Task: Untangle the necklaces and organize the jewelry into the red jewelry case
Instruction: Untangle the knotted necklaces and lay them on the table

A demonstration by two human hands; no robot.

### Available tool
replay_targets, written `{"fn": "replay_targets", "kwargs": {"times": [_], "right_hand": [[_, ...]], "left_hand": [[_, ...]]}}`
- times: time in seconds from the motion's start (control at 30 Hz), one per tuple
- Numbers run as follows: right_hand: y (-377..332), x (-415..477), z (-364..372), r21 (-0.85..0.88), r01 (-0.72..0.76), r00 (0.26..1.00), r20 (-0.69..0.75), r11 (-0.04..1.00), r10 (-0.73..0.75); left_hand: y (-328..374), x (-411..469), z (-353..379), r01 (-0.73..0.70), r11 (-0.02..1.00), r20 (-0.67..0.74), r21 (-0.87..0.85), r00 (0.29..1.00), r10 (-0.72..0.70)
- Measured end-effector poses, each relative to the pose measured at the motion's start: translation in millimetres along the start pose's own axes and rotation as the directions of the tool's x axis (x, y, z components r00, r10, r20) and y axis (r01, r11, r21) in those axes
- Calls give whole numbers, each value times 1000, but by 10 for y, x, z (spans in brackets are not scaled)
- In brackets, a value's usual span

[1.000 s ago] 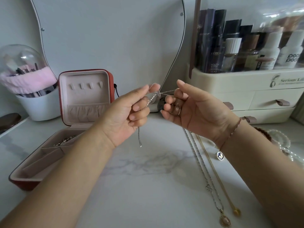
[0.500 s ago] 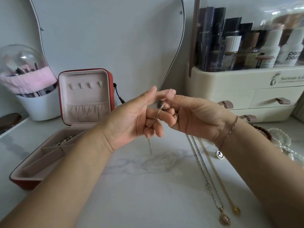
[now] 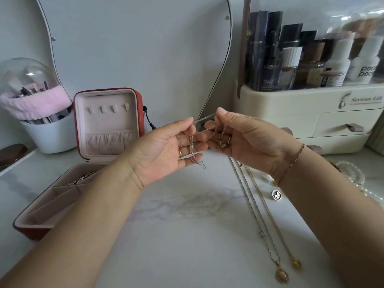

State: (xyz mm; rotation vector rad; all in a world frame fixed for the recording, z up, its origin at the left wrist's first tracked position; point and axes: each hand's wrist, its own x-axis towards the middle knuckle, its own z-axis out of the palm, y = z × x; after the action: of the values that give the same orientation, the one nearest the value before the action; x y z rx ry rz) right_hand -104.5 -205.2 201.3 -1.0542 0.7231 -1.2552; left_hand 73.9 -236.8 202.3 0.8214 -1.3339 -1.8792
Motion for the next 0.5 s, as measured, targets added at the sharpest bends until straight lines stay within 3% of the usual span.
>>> {"fn": "replay_targets", "kwargs": {"times": [0.23,0.5], "right_hand": [[-27,-4,20,20,72,996,-60,997,-70],[-43,-29,-11,-364,174,961,-139,915,-238]], "left_hand": [[-34,18,1,-24,999,16,23,1000,23],[-23,32,-7,-113,994,-120,14,986,113]]}}
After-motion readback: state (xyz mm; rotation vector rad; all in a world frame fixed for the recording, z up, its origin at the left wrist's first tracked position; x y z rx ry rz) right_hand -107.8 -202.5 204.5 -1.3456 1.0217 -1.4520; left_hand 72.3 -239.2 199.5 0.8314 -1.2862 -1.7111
